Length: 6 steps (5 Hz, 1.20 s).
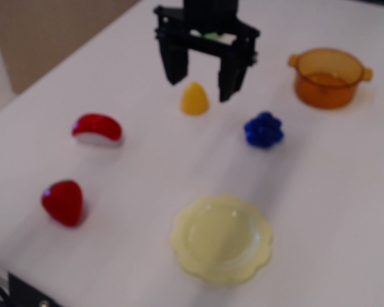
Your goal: Put sushi on plate
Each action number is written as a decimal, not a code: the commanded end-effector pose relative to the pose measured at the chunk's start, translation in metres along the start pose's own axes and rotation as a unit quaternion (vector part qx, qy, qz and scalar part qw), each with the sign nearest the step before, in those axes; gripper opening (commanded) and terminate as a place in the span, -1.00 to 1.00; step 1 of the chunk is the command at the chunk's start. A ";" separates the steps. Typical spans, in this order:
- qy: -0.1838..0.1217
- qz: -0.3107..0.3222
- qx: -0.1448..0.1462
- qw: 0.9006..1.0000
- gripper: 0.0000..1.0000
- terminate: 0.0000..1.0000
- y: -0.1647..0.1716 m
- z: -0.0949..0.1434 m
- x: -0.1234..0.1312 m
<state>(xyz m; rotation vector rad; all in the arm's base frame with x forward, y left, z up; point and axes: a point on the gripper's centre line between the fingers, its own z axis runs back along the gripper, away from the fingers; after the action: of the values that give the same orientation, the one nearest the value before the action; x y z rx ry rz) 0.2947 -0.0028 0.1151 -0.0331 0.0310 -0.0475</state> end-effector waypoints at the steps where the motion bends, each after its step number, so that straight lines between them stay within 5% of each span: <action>1: 0.000 0.000 0.000 1.000 1.00 -1.00 0.000 0.000 0.000; 3: 0.000 -0.115 0.093 0.989 1.00 -1.00 0.062 -0.008 -0.022; 4: 0.013 -0.184 0.150 0.971 1.00 -1.00 0.102 -0.018 -0.021; 5: 0.027 -0.243 0.164 0.956 1.00 -1.00 0.130 -0.027 -0.013; 6: 0.037 -0.256 0.156 0.953 1.00 -1.00 0.145 -0.042 -0.004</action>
<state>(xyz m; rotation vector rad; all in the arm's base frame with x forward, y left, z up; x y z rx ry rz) 0.2812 0.1367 0.0494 0.2437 0.1326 -0.5758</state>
